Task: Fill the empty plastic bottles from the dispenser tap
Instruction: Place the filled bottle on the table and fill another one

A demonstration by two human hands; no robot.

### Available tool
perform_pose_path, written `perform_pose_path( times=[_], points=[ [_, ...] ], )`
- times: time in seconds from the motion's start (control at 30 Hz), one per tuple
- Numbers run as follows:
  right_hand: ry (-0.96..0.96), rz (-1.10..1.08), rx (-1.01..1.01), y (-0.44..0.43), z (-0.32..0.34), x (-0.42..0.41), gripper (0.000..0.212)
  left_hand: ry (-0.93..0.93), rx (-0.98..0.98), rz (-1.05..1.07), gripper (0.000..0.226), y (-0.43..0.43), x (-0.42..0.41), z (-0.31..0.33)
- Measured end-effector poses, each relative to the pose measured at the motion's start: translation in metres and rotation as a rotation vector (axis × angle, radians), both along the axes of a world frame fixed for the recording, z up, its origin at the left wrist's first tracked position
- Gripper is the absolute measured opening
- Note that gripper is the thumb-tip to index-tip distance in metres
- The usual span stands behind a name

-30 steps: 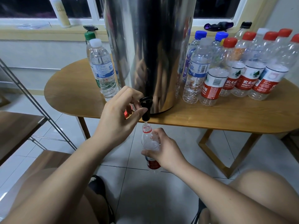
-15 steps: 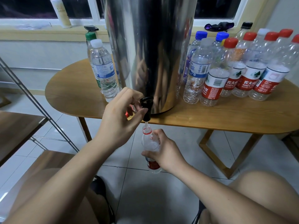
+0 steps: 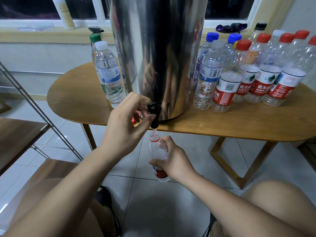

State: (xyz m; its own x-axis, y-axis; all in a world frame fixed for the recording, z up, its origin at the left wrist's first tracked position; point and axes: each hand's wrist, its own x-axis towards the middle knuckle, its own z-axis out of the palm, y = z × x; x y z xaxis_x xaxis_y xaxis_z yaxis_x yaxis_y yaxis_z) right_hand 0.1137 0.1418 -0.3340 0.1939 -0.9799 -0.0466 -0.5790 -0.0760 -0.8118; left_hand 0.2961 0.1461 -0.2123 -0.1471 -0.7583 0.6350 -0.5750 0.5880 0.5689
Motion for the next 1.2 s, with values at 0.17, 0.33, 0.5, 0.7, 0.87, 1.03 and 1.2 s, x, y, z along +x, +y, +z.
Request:
perform_pose_path(
  times=[0.17, 0.33, 0.5, 0.7, 0.87, 1.03, 1.2],
  points=[
    [-0.006, 0.002, 0.006, -0.0007, 0.0002, 0.0007, 0.074, 0.006, 0.008, 0.001, 0.024, 0.0003, 0.0003, 0.0005],
    [-0.004, 0.001, 0.006, 0.0, 0.0005, 0.0007, 0.074, 0.003, 0.007, 0.003, 0.025, 0.0, 0.0008, 0.0003],
    [0.0, 0.004, -0.001, 0.0003, -0.0002, 0.0011, 0.074, 0.006, 0.008, 0.005, 0.026, 0.0005, 0.0005, 0.0006],
    [0.009, 0.009, 0.0, -0.0009, -0.0002, 0.0018, 0.076, 0.013, 0.014, -0.002, 0.025, -0.0003, 0.0009, 0.0001],
    [0.013, 0.014, -0.006, -0.0014, -0.0011, 0.0026, 0.075, 0.015, 0.016, -0.006, 0.025, -0.0006, 0.0009, -0.0001],
    [0.008, 0.0, -0.016, -0.0022, -0.003, 0.0034, 0.074, 0.023, 0.013, -0.006, 0.026, -0.0002, 0.0004, 0.0004],
    [0.001, -0.004, -0.02, -0.0023, -0.0041, 0.0029, 0.073, 0.019, 0.01, 0.0, 0.026, 0.0003, 0.0001, 0.0012]
  ],
)
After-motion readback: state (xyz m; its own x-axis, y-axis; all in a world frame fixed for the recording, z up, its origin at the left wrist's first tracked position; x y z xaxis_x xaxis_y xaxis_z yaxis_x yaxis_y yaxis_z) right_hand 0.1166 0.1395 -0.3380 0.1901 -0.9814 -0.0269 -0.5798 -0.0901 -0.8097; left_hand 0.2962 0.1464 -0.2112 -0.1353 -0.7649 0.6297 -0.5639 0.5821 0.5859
